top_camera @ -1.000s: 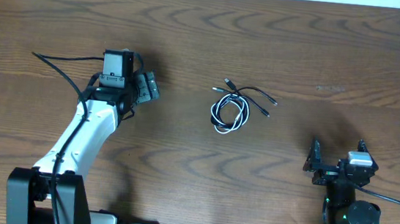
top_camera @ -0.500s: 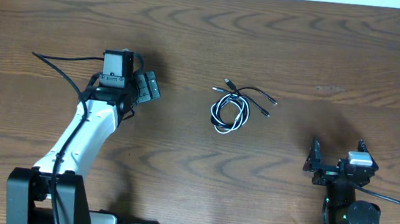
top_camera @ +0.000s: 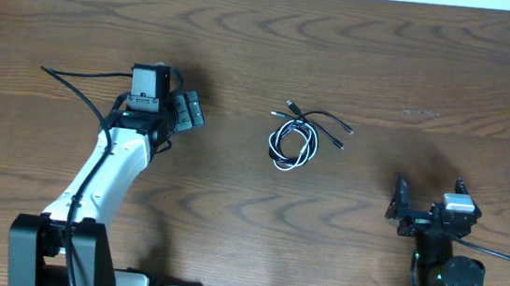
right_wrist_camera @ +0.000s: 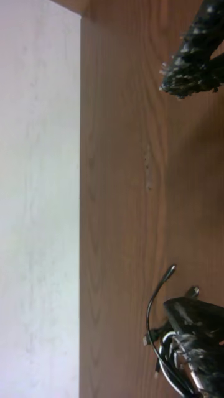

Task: Untangle cables
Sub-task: 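Move the right gripper forward and over the cable bundle's connector ends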

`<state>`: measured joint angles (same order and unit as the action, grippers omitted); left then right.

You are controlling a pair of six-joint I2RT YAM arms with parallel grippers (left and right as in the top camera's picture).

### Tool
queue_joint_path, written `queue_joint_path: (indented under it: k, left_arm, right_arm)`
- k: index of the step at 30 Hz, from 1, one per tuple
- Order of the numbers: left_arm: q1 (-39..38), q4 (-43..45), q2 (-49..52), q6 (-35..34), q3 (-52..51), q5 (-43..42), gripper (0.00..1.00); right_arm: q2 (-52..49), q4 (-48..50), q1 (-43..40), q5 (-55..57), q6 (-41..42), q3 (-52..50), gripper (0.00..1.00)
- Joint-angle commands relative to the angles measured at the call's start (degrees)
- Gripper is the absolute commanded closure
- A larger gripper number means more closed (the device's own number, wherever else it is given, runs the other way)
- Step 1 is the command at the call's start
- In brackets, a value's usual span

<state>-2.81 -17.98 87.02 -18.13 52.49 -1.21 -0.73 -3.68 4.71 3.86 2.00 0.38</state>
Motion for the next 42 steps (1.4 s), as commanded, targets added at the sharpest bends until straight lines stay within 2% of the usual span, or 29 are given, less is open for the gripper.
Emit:
queue_joint_path:
  k: [1,3,6,13,17,20,22,27,35,42]
  left_arm:
    - [-0.15,-0.15,0.31,0.28,0.98,0.15,0.02]
    - [-0.15,-0.15,0.31,0.28,0.98,0.15,0.02]
    - [-0.15,-0.15,0.31,0.28,0.98,0.15,0.02]
    - [-0.15,-0.15,0.31,0.28,0.98,0.15,0.02]
    - [-0.15,-0.15,0.31,0.28,0.98,0.15,0.02]
    - [-0.15,-0.15,0.31,0.28,0.98,0.15,0.02]
    - [-0.15,-0.15,0.31,0.28,0.98,0.15,0.02]
    - [-0.15,-0.15,0.31,0.28,0.98,0.15,0.02]
    - [-0.15,-0.13,0.31,0.28,0.98,0.15,0.02]
    - [-0.15,-0.15,0.31,0.28,0.98,0.13,0.02]
  right_arm:
    - [0.2,-0.11,-0.02,-0.31,0.44,-0.07,0.01]
    - [0.2,0.2,-0.02,2.49,0.11,-0.07,0.01]
    - [0.2,-0.17,0.0,-0.44,0.31,-0.07,0.01]
    - [-0.87,-0.2,-0.02,0.48,-2.64,-0.07,0.01]
    - [-3.45,2.1,-0.42,0.98,0.83,-0.02,0.01]
    - [-5.79,5.57,-1.18,1.51,8.46,1.77,0.01]
    - [-7.52,5.55,-1.46,0.07,9.51,4.92,0.01]
    - [-14.67,4.17,-1.75,-0.98,4.68,16.22,0.01]
    - [-36.3,1.05,-1.73,-8.7,4.79,36.13,0.01]
    - [-54.69,-3.28,-1.73,-20.33,4.79,50.34,0.01]
